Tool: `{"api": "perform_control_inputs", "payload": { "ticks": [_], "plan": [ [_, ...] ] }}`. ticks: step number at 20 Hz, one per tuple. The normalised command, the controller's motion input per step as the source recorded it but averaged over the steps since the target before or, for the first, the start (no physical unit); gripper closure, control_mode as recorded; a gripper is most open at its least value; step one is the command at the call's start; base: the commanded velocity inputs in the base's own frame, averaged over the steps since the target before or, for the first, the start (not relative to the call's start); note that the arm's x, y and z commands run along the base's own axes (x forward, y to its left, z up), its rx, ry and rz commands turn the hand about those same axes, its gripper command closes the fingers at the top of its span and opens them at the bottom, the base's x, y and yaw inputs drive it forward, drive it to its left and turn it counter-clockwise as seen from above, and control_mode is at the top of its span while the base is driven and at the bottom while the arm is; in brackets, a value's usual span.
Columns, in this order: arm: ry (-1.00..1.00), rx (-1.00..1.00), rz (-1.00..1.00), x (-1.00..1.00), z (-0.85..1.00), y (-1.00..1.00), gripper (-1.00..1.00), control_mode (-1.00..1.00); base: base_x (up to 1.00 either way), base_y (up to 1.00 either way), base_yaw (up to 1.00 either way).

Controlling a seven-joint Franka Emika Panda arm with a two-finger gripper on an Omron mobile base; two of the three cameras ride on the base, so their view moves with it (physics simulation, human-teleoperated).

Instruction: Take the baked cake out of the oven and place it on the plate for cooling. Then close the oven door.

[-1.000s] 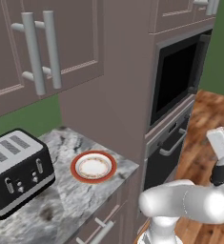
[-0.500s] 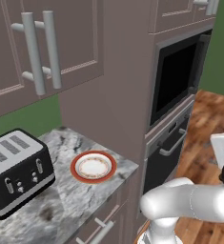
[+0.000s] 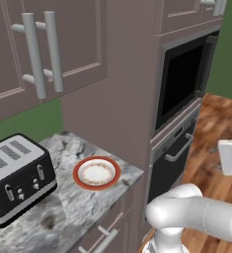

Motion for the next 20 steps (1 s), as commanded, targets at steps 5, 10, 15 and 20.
{"api": "perform_control_inputs", "payload": {
  "ticks": [5, 10, 15, 20],
  "plan": [
    [-0.08, 0.0, 0.0, 0.0, 0.0, 0.31, -1.0, -1.0, 0.0, 0.0, 0.0],
    [-0.02, 0.0, -0.02, 0.0, 0.0, 0.15, -1.0, -1.0, 0.0, 0.0, 0.0],
    [0.0, 0.0, -0.01, 0.05, 0.0, 0.1, -1.0, -1.0, 0.0, 0.0, 0.0],
    [0.0, 0.01, 0.0, 0.21, 0.0, 0.02, -1.0, -1.0, 0.0, 0.0, 0.0]
  ]
}}
